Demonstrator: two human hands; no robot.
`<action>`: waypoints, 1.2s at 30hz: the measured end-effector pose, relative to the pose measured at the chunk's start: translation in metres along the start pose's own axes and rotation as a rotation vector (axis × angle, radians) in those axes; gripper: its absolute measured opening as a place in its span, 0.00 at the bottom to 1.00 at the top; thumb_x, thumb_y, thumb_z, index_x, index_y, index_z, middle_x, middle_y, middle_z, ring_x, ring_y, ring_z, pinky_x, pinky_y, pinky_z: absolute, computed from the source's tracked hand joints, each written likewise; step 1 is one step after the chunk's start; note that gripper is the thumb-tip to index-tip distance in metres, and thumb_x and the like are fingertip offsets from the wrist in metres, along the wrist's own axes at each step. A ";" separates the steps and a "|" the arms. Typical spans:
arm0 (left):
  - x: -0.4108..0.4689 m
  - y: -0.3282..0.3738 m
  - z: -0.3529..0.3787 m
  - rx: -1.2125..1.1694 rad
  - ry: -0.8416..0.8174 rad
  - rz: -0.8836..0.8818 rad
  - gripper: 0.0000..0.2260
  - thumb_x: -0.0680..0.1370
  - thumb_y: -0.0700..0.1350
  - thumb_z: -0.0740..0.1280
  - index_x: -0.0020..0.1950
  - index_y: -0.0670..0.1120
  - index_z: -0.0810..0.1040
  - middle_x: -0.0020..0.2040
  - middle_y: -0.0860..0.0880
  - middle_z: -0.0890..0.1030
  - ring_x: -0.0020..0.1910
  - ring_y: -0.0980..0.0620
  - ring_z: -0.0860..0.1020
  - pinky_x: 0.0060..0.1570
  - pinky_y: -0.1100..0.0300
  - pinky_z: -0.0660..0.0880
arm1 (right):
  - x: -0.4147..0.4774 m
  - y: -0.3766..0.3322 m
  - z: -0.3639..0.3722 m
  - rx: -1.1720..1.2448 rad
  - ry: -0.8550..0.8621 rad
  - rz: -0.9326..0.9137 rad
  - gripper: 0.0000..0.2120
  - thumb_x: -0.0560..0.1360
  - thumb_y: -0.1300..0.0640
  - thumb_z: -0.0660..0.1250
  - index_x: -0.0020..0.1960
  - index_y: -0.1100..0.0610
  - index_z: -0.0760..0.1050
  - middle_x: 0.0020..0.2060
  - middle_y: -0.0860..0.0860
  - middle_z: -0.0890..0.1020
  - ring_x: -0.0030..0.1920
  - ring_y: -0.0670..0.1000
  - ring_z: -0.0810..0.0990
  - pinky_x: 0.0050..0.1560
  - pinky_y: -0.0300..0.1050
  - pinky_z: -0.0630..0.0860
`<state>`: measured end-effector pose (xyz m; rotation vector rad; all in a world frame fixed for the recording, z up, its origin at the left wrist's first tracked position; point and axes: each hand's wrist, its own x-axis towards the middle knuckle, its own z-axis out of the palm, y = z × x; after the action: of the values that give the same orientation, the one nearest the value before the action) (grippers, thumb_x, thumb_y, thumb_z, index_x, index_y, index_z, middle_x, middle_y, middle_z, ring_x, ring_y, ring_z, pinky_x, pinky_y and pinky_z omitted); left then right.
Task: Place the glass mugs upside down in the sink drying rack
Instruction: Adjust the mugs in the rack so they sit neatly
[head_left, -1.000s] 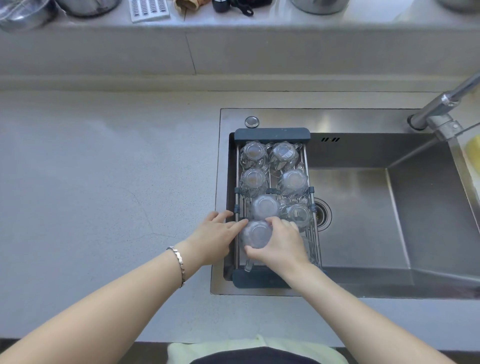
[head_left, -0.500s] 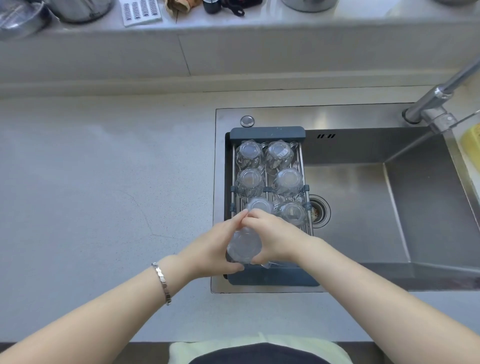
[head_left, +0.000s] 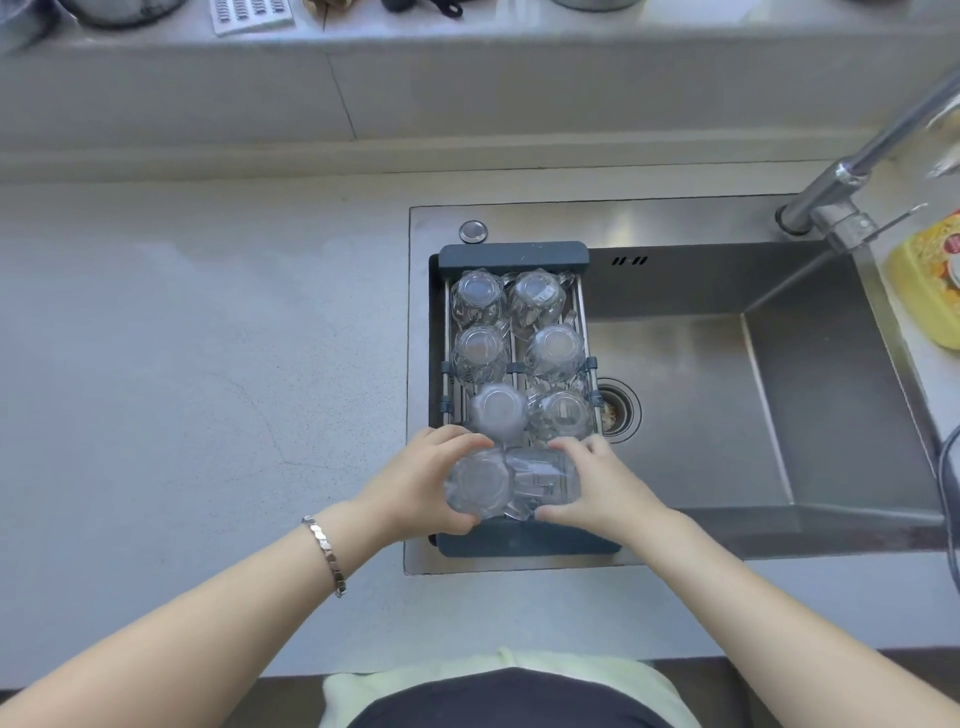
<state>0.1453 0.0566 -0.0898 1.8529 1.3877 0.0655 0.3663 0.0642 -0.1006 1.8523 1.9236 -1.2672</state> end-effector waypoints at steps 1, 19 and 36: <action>-0.001 -0.001 0.000 -0.012 0.003 -0.003 0.33 0.65 0.46 0.75 0.68 0.51 0.69 0.64 0.51 0.72 0.64 0.52 0.69 0.65 0.59 0.68 | 0.003 -0.005 0.004 -0.110 0.024 0.010 0.36 0.65 0.44 0.73 0.68 0.49 0.63 0.60 0.55 0.66 0.60 0.56 0.72 0.59 0.50 0.72; -0.013 0.000 0.000 -0.086 0.044 -0.066 0.31 0.65 0.46 0.76 0.66 0.52 0.69 0.62 0.57 0.71 0.63 0.54 0.69 0.62 0.64 0.66 | -0.007 0.013 -0.003 0.239 0.136 -0.050 0.11 0.71 0.51 0.70 0.34 0.52 0.73 0.40 0.50 0.74 0.43 0.50 0.75 0.47 0.42 0.71; -0.016 0.011 0.005 -0.105 0.094 -0.109 0.32 0.65 0.45 0.77 0.66 0.49 0.69 0.63 0.52 0.72 0.63 0.51 0.69 0.64 0.60 0.67 | -0.012 0.020 0.003 0.228 0.082 0.144 0.10 0.72 0.49 0.68 0.36 0.53 0.80 0.36 0.49 0.82 0.42 0.50 0.78 0.45 0.42 0.72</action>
<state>0.1495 0.0399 -0.0800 1.7037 1.5189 0.1692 0.3851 0.0501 -0.1035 2.1410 1.7076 -1.4351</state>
